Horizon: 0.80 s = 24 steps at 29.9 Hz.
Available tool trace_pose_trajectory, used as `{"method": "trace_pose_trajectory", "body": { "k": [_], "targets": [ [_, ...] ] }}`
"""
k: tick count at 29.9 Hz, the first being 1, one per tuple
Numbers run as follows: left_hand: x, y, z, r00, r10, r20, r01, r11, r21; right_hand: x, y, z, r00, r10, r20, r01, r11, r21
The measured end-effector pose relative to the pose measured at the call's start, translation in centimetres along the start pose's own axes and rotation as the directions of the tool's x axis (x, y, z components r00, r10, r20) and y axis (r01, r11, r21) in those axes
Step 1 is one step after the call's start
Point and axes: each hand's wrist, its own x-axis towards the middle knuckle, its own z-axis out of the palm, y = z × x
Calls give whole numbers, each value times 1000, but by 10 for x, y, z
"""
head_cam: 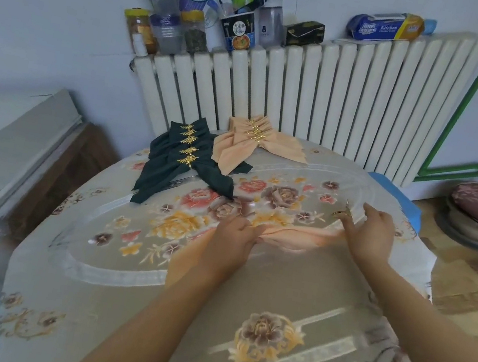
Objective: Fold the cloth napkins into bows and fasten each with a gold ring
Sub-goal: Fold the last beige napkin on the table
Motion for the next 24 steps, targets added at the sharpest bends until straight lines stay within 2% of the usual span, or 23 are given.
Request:
{"method": "trace_pose_trajectory", "body": {
  "k": [2,4,9,12,14,16,19,21,24],
  "targets": [
    [9,-6,6,999,48,-6,-47,998,34,21,6,4,993,62,100,-47,988,-149],
    [11,-12,10,996,92,-15,-91,994,67,29,5,7,989,33,145,-7,985,-173],
    [14,-24,18,991,137,-11,-136,987,81,33,3,9,988,24,155,-22,1000,-14],
    [13,-28,11,990,141,-8,-139,986,96,26,-2,-5,992,-57,114,38,986,163],
    [10,-32,1,992,123,-7,-122,986,110,22,-7,-21,984,-127,126,101,976,195],
    [5,-35,-10,993,122,-8,-120,983,138,16,-10,-43,953,-185,239,160,980,119],
    [-2,-35,-27,987,160,-16,-154,970,186,7,-11,-69,861,-211,463,247,969,-18],
    [-9,-29,-36,975,219,-37,-206,953,222,-4,-14,-84,807,-244,537,326,943,-61],
    [-21,-18,-48,964,262,-53,-241,938,248,-24,-25,-99,754,-323,572,435,898,-66]
  ]
}}
